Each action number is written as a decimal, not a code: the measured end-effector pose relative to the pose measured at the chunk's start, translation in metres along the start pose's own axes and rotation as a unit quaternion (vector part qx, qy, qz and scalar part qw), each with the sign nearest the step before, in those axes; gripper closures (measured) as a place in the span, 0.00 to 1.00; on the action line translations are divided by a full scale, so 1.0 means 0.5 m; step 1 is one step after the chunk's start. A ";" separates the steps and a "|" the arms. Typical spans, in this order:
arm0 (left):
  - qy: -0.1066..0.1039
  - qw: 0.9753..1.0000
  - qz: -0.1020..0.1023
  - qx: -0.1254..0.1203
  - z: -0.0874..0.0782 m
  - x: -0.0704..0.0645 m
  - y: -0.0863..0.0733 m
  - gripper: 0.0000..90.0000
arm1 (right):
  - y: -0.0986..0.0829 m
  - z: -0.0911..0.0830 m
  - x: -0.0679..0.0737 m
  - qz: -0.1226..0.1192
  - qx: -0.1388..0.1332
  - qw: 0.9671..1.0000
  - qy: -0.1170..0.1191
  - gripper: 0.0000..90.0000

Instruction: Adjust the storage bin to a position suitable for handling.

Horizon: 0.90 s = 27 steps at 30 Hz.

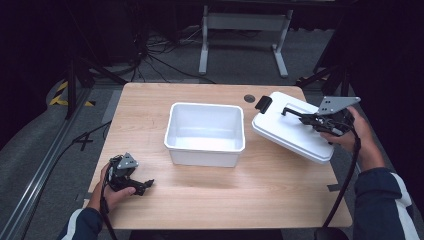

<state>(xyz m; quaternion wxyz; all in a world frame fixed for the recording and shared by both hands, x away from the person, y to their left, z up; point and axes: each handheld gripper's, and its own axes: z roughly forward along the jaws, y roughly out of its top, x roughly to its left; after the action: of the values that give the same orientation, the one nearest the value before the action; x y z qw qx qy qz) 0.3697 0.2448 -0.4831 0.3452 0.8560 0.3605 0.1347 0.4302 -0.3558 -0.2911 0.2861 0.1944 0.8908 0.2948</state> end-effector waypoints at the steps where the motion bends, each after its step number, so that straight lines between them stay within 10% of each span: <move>1: -0.001 1.000 -0.001 0.001 0.000 0.000 0.000 0.00 | -0.004 0.003 0.000 0.001 0.002 1.000 0.002 0.94; 27: 0.000 1.000 0.000 0.000 0.000 0.000 0.000 0.00 | -0.089 0.172 0.035 0.040 0.067 0.995 0.058 0.94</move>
<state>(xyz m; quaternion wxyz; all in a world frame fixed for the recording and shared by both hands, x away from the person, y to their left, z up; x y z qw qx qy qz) 0.3696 0.2448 -0.4832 0.3455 0.8559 0.3604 0.1350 0.4627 -0.3443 -0.3833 0.2081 0.2309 0.9151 0.2569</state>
